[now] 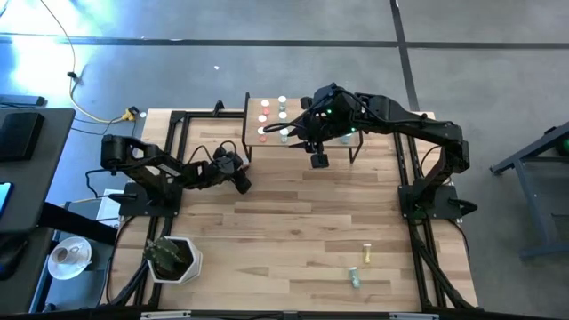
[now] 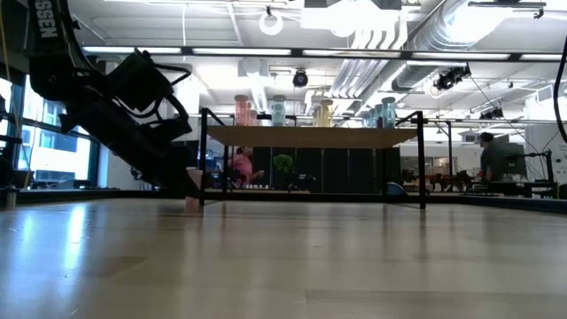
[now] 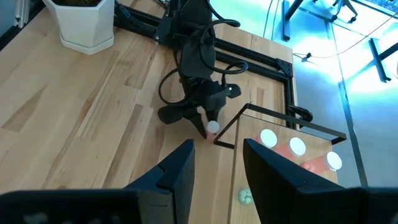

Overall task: Pick and place medicine bottles onto shelf by color
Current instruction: Put the red medicine bottle on the shelf

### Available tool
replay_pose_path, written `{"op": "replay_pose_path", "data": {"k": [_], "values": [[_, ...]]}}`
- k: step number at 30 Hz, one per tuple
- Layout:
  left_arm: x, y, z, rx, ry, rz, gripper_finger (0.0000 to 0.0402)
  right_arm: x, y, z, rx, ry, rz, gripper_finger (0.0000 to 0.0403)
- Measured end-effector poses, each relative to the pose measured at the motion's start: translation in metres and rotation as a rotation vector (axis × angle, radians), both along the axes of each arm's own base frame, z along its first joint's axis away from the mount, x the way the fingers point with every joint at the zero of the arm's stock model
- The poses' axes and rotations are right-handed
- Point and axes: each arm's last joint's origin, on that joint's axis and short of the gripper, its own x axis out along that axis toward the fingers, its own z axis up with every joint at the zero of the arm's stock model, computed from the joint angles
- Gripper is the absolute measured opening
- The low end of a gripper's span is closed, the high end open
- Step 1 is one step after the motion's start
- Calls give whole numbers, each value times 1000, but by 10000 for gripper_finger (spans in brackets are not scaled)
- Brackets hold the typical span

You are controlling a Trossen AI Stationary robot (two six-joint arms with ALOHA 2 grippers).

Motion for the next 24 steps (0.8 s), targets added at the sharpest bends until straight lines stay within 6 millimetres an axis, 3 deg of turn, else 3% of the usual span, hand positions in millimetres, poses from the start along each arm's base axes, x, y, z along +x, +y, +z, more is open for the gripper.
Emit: {"op": "replay_pose_path", "data": {"k": [16,24], "values": [[11,-32,35,-63,-214,-297,90,-12,3,8,67,-2,-35,129],[12,-49,55,-56,-315,-409,90,-18,6,-11,154,130,-13,128]]}}
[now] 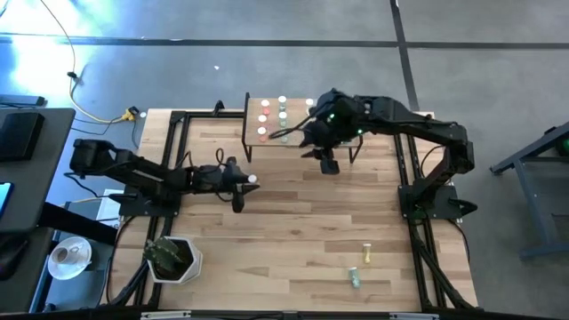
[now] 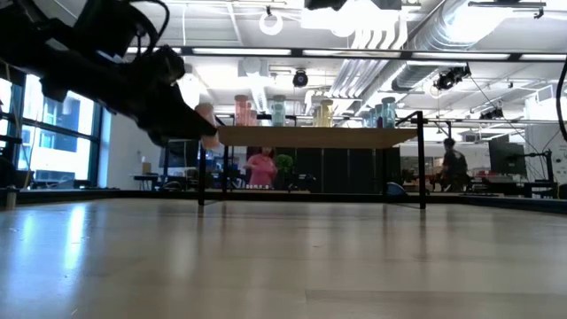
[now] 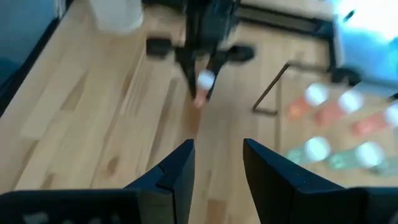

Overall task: Pick and place medicine bottles onto shelf by color
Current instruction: Put the red medicine bottle on the shelf

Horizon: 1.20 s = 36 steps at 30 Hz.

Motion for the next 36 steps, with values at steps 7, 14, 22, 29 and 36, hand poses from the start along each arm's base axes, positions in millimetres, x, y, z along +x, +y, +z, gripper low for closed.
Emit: {"op": "replay_pose_path", "data": {"k": [7,14,22,29,36], "values": [[-1,-8,13,51,-47,-56,90,4,0,-37,52,59,-38,128],[11,-8,32,112,-36,-92,90,3,6,-76,96,-3,-69,128],[25,-7,55,187,-20,-117,90,0,23,-118,144,-116,-62,128],[31,-7,68,228,-45,-131,90,0,37,-154,220,-168,-77,128],[34,-6,74,260,-55,-140,90,-1,44,-175,280,-286,-86,128]]}}
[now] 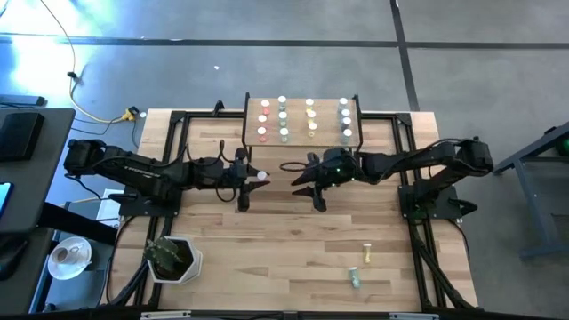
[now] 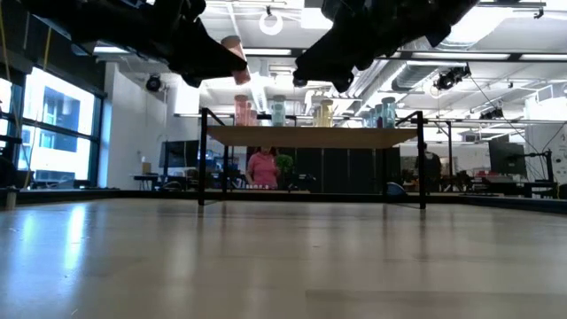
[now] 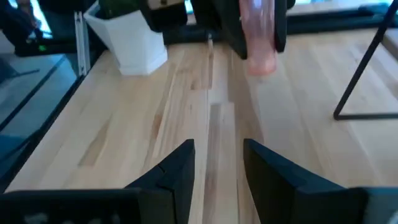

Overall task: Pick and place medicine bottles onto shelf by color
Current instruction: Put the red medicine bottle on the shelf

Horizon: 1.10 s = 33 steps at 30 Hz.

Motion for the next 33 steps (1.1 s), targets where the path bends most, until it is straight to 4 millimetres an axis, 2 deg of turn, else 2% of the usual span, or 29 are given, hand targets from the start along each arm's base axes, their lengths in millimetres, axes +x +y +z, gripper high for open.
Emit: {"op": "replay_pose_path", "data": {"k": [5,14,22,33], "values": [[0,-1,1,-10,-8,-38,90,0,2,-6,-39,-13,-61,143],[1,-1,3,4,-28,-57,90,12,-1,-7,-92,-131,-52,207],[4,-1,10,7,-56,-61,90,20,-8,-14,-107,-172,-45,210],[8,-1,21,8,-82,-71,90,21,-7,-14,-73,-187,-5,211]]}}
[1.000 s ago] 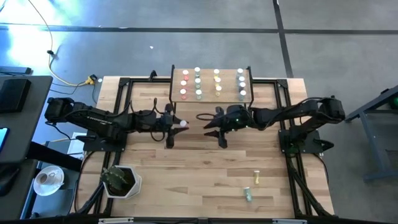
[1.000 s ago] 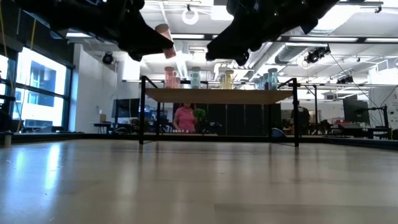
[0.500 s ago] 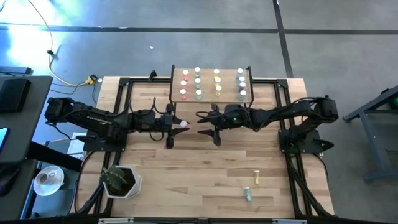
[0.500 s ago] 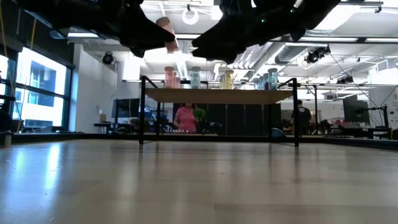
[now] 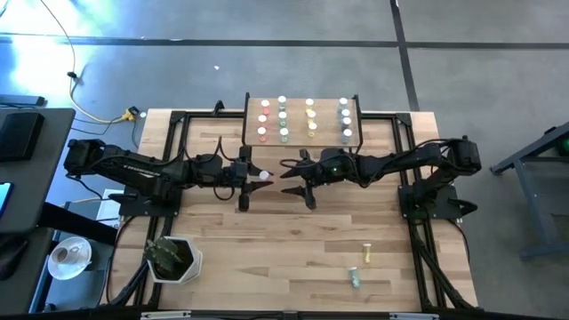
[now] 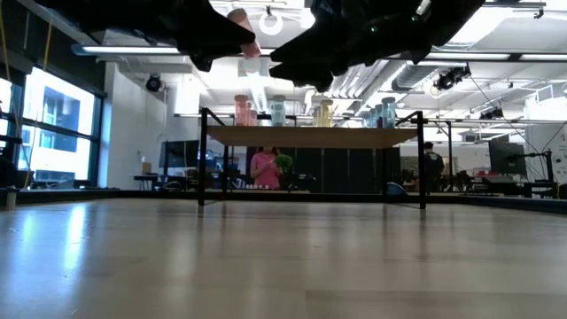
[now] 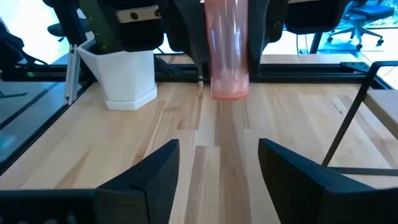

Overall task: Pick and place medicine bottles onto shelf by color
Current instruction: Put the red medicine bottle on the shelf

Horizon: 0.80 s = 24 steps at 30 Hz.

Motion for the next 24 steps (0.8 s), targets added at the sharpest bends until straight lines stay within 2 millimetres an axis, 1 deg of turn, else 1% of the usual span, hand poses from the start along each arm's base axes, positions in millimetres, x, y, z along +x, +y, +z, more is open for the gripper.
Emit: {"op": "replay_pose_path", "data": {"k": [11,17,20,24], "values": [[1,0,3,-14,-24,3,90,0,0,0,-2,-5,-1,211],[18,3,13,37,-3,-7,90,0,-1,1,-12,-11,-15,211],[27,3,12,54,67,-24,90,0,-1,1,-19,-11,-34,211],[35,3,13,55,73,-47,90,0,-1,1,-20,-11,-35,211]]}}
